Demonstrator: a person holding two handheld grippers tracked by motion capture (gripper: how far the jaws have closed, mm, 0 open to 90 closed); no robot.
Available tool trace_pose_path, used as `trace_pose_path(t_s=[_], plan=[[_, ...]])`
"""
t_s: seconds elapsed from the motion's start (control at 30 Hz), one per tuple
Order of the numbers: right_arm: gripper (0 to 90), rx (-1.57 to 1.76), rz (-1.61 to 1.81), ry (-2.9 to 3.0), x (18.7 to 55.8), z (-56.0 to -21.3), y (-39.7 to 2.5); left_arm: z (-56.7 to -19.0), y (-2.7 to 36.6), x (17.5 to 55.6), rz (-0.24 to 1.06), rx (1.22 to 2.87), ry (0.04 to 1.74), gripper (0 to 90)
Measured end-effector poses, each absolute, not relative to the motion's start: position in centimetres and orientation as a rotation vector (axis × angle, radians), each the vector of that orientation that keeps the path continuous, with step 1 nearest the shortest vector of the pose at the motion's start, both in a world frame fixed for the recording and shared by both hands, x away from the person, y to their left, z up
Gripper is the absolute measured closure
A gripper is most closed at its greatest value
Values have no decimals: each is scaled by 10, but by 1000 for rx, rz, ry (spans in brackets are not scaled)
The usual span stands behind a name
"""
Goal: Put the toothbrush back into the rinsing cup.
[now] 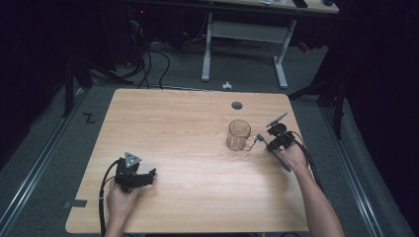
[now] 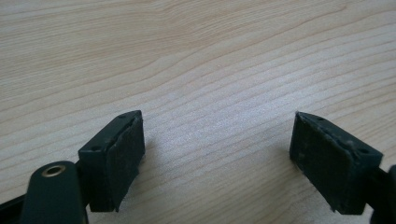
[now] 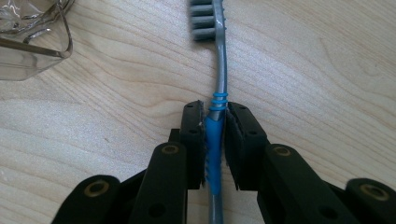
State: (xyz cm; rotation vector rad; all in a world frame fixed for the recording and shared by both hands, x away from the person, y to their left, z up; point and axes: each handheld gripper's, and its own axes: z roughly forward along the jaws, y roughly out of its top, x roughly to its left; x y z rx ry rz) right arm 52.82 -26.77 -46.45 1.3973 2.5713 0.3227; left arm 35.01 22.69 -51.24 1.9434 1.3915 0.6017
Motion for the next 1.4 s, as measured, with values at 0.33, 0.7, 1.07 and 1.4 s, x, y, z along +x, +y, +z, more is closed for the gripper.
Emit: trace_pose_path(t_s=[0.33, 0.7, 1.07, 1.4], plan=[[792, 1425, 338, 2573, 527, -464, -269, -512, 227, 350, 602, 1943, 1392, 185], [793, 1396, 380, 2573, 524, -459, -270, -512, 227, 350, 602, 1944, 1391, 185], [793, 1390, 462, 2550, 517, -448, -273, -512, 227, 350, 602, 1944, 1391, 185], [794, 1384, 526, 2532, 508, -442, -278, -512, 227, 350, 602, 1943, 1392, 185]])
